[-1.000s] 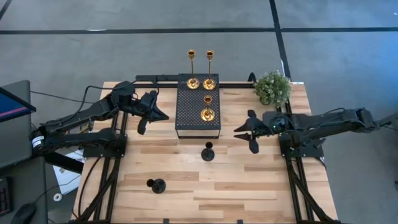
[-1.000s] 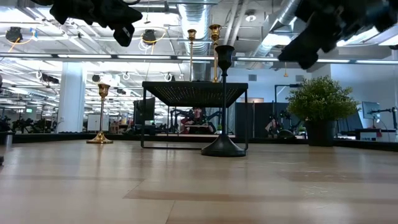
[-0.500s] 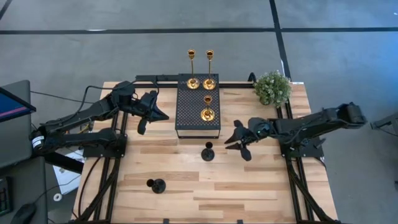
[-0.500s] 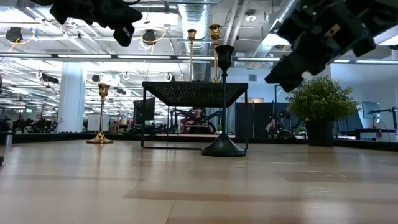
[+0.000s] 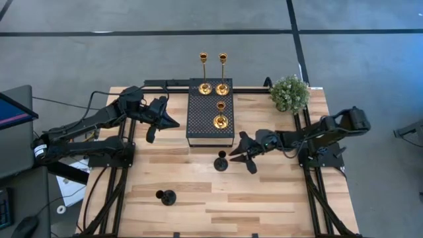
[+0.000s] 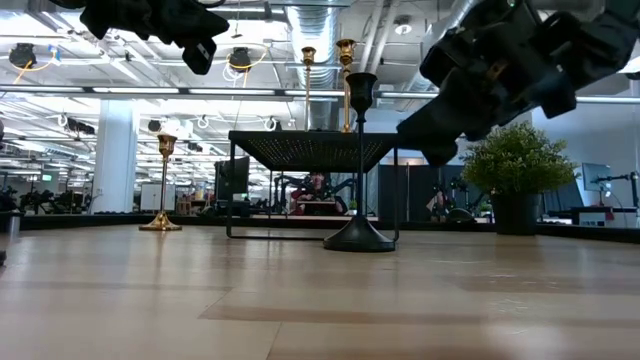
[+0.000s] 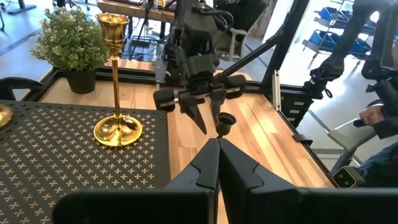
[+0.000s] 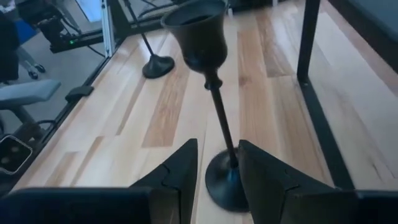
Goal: Pick & Place candle stick holders
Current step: Put the top black candle holder on the shelf
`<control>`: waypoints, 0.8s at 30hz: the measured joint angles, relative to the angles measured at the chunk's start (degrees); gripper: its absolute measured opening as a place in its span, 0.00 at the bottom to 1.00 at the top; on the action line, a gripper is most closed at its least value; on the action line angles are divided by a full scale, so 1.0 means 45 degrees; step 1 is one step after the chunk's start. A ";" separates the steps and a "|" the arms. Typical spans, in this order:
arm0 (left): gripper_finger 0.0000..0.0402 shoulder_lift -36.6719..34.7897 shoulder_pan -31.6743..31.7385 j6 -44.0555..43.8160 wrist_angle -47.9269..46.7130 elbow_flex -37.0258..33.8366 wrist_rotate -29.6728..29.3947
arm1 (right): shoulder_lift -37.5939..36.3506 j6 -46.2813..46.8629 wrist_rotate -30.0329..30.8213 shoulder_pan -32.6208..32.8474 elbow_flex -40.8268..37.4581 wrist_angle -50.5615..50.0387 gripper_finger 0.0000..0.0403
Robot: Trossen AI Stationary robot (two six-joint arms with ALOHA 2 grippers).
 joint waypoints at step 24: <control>0.01 -0.0005 -0.0001 -0.0001 -0.0005 0.0000 0.0000 | 0.2424 0.0672 0.0015 0.0567 0.1530 0.1327 0.27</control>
